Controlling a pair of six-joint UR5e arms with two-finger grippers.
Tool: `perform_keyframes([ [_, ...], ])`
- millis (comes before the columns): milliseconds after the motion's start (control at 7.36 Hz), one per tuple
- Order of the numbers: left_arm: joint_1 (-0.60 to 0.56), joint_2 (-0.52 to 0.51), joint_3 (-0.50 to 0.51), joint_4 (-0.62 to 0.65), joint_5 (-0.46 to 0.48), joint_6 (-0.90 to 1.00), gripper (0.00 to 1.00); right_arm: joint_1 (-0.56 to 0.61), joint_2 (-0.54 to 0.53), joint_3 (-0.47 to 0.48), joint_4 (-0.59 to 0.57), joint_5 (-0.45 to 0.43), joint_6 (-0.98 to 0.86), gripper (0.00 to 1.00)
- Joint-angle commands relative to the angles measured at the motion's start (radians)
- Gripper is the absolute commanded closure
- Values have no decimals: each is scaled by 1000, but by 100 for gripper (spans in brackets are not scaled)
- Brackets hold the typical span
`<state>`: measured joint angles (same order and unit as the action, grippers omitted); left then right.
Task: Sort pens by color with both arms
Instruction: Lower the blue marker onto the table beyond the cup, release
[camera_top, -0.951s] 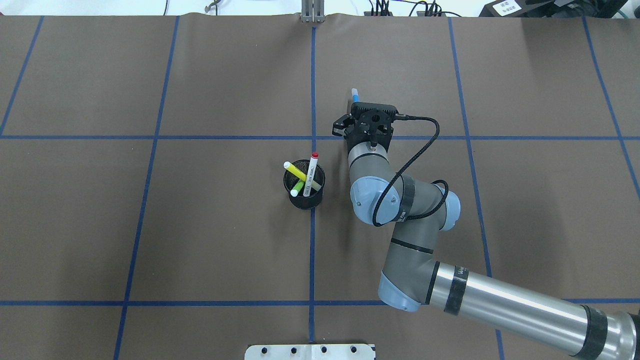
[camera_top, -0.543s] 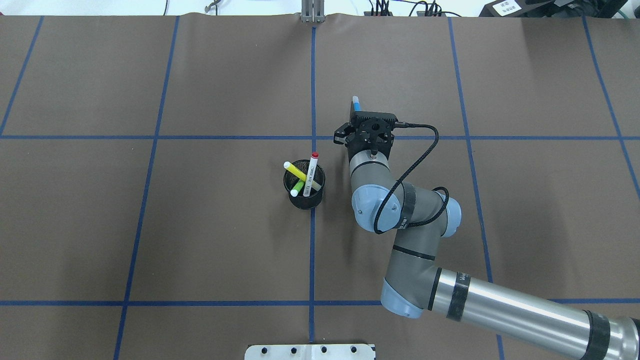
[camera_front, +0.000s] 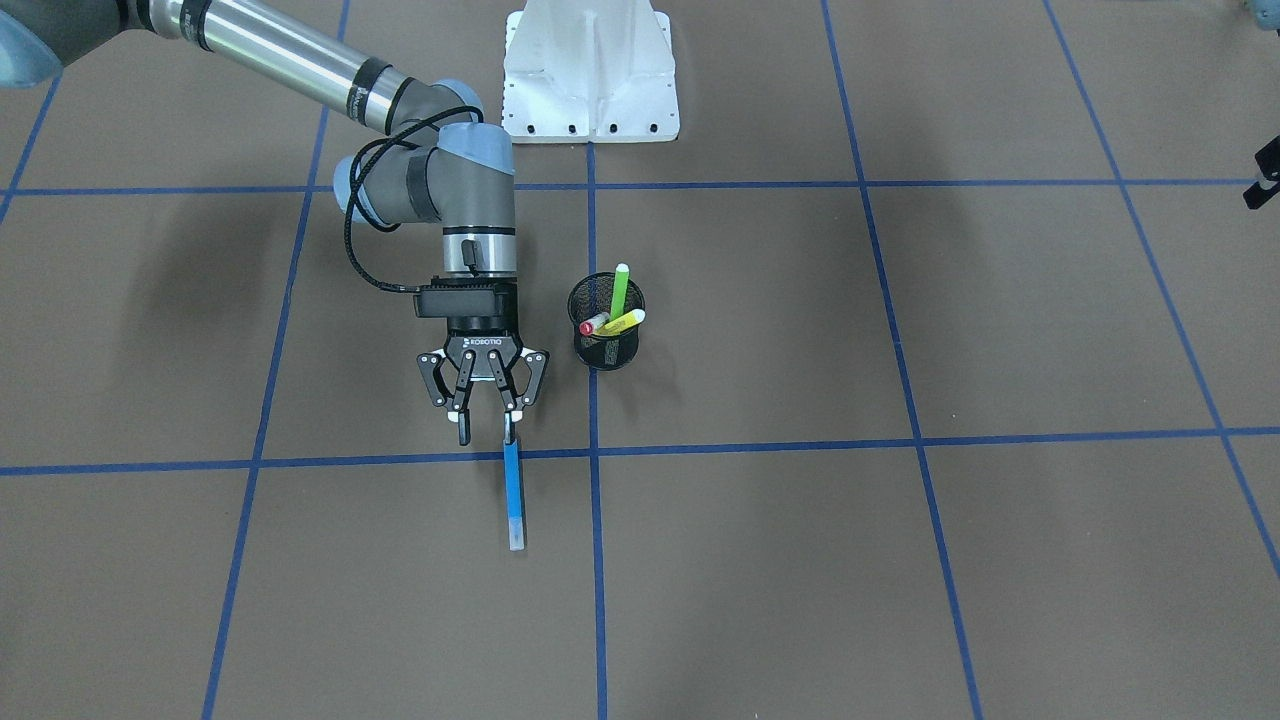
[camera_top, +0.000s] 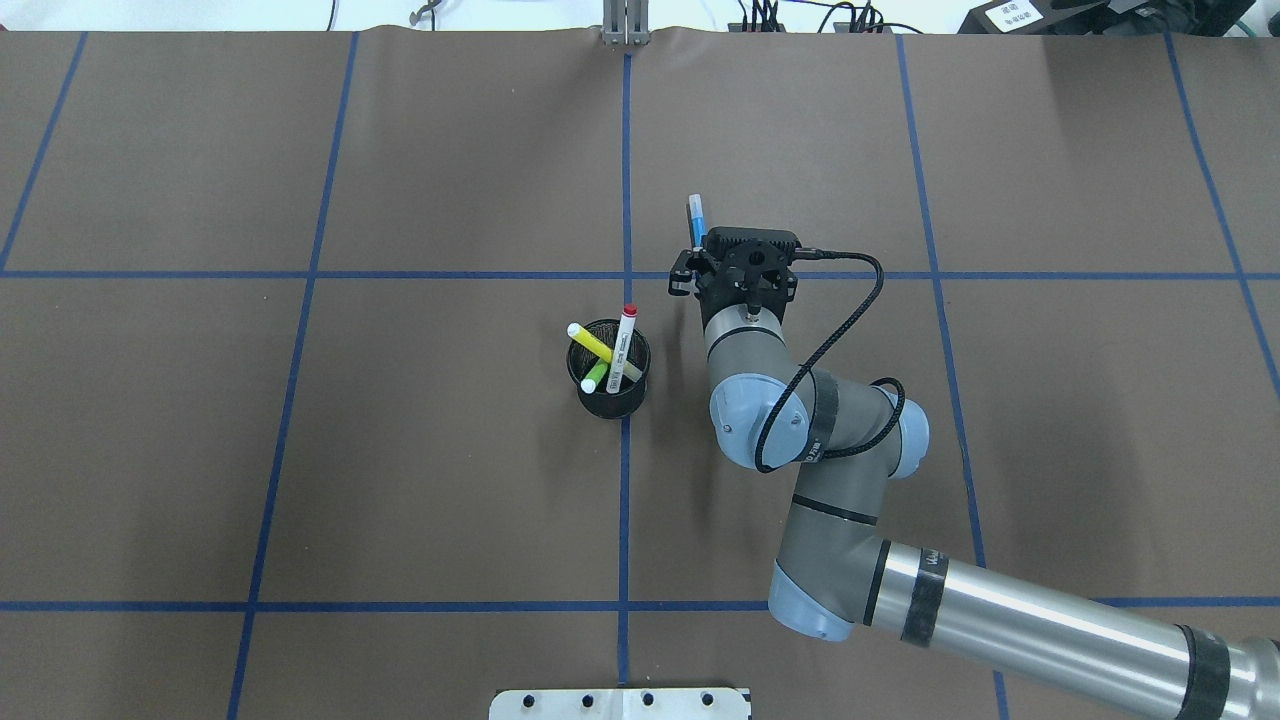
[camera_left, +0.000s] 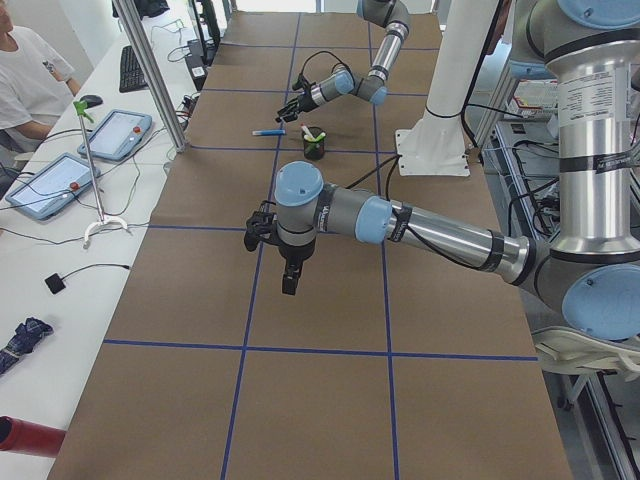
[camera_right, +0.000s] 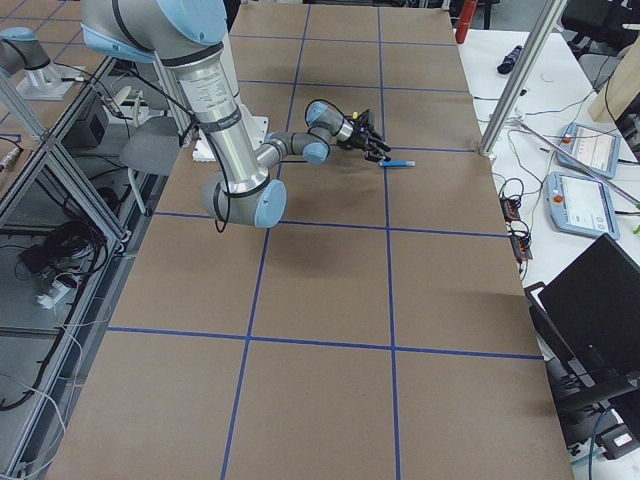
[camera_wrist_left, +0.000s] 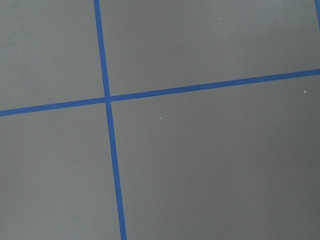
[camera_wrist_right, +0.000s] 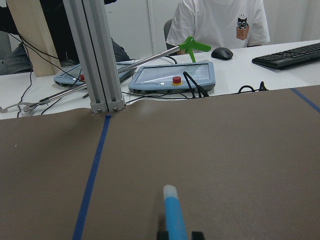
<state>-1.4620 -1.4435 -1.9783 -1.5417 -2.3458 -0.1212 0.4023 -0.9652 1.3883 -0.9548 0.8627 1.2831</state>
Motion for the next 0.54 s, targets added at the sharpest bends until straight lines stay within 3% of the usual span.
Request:
perform_keyframes([
  [0,0,0,-1,0,-1,0,1,0,-19,59,2,9,-1,40],
  [136,0,-2,-4,-4,-1,-2,0,3,-48,117,2,54,-11,9],
  [272,2,-21,-7,-5,-32,-50,0,15,-72,182,-1,93,-31,1],
  [408,44,-90,-17,-9,-38,-193,0,41,-108,237,-7,151,-48,1],
])
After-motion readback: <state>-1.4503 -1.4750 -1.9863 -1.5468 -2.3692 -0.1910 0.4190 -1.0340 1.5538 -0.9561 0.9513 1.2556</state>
